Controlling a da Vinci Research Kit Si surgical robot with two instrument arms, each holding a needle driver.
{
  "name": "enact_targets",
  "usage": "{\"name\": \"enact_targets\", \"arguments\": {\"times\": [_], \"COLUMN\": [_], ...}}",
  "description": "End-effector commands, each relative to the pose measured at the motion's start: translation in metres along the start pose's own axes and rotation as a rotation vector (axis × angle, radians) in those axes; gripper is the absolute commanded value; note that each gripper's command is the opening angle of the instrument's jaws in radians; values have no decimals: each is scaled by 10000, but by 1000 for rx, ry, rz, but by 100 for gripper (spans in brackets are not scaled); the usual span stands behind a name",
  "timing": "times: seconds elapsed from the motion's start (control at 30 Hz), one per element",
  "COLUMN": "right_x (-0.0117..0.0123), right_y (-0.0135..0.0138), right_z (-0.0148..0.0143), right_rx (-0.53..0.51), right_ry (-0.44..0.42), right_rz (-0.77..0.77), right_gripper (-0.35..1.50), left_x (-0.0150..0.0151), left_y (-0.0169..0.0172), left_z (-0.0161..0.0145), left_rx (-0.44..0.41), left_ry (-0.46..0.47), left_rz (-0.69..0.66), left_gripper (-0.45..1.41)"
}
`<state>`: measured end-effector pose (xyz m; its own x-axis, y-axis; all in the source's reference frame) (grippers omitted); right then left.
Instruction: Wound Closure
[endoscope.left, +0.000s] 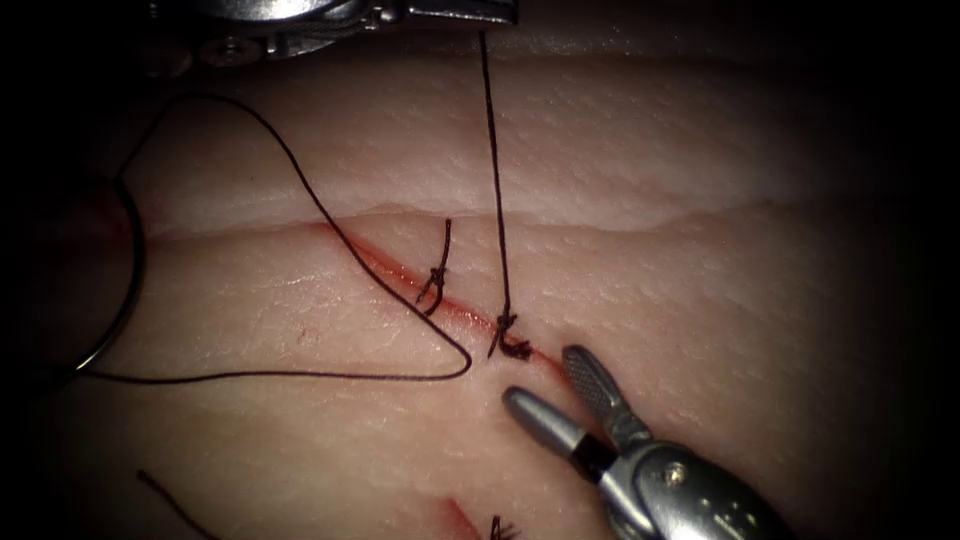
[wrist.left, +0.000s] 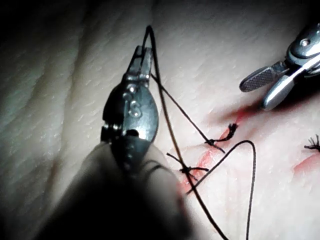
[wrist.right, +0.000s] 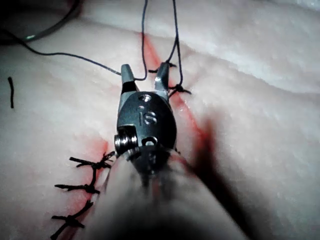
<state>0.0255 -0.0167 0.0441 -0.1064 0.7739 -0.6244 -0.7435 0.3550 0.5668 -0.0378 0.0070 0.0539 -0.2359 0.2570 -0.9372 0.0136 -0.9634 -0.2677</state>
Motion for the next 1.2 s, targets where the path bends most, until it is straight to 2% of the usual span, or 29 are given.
{"name": "enact_targets", "arguments": {"times": [0.03,0.13,0.23,0.33,0.57,0.8,1.2], "right_x": [12,19,16,6,-16,-13,-17], "right_y": [9,26,40,48,40,22,15], "right_z": [22,41,62,79,107,119,135], "right_rx": [0,-6,-15,-25,-9,51,44], "right_ry": [-8,-49,-105,-150,-188,-193,-180], "right_rz": [22,35,28,14,6,-24,-65], "right_gripper": [84,113,128,133,135,135,131], "left_x": [1,4,4,3,3,3,10], "left_y": [-2,2,4,4,5,6,16], "left_z": [8,11,11,11,13,14,21], "left_rx": [-3,-6,-6,-4,-6,-5,-18], "left_ry": [5,7,7,8,5,4,6], "left_rz": [2,9,10,11,18,19,20], "left_gripper": [-45,-45,-45,-45,-45,-45,-45]}}
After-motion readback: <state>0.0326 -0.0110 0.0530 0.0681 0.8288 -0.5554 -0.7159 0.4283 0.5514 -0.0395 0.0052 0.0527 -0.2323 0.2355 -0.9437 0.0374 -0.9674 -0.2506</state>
